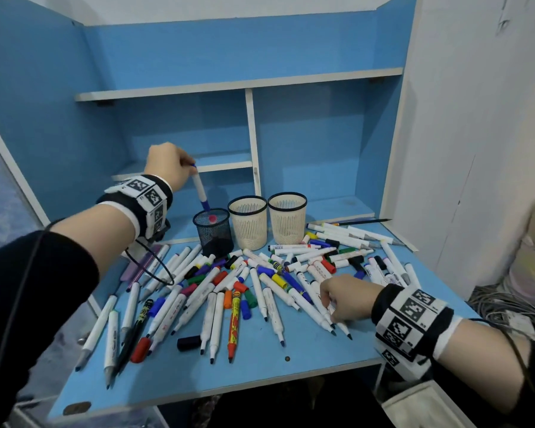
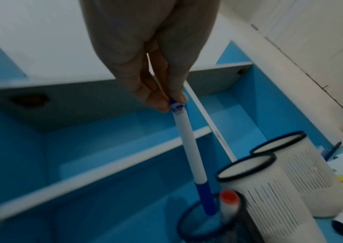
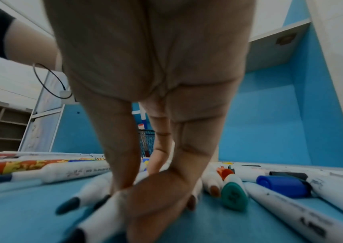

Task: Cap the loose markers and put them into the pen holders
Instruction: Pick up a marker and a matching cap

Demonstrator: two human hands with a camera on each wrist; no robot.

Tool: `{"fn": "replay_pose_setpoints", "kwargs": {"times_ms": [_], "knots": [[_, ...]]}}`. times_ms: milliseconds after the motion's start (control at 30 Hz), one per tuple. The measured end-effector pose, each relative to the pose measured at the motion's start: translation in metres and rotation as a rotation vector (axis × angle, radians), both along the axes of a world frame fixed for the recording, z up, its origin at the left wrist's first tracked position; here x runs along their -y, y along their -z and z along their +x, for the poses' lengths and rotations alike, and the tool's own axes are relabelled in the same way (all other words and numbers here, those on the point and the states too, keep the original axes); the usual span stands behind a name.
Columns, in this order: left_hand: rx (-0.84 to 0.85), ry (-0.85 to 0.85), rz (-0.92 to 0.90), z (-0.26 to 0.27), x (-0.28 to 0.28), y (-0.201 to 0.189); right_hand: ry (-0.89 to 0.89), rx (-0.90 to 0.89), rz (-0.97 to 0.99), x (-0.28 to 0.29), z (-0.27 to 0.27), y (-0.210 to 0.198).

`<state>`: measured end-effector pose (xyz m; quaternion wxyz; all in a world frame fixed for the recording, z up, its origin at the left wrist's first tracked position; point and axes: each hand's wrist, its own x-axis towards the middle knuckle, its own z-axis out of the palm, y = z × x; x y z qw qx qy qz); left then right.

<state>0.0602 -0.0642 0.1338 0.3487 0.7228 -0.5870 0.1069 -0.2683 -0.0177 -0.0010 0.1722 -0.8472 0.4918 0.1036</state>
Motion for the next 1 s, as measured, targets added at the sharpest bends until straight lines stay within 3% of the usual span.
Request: {"fn": "replay_pose_setpoints", "kwargs": {"times_ms": [167, 300, 600, 867, 1000], "knots": [[-0.088, -0.018, 0.116, -0.001, 0.02, 0.035, 0.064, -0.053, 0.05, -0.007, 0.002, -0.008], [-0.148, -0.046, 0.14, 0.003, 0.031, 0.063, 0.155, 0.054, 0.048, -0.004, -0.003, -0.016], [-0.143, -0.085, 0.2, 0.01, 0.043, 0.088, 0.212, 0.551, -0.004, -0.001, -0.008, -0.024], [-0.07, 0.013, 0.159, 0.002, 0.017, 0.07, 0.27, 1.086, 0.113, -0.016, 0.001, -0.034], [0.084, 0.131, 0.38, -0.011, -0.027, 0.064, 0.291, 1.242, 0.164, -0.024, 0.003, -0.037]]}}
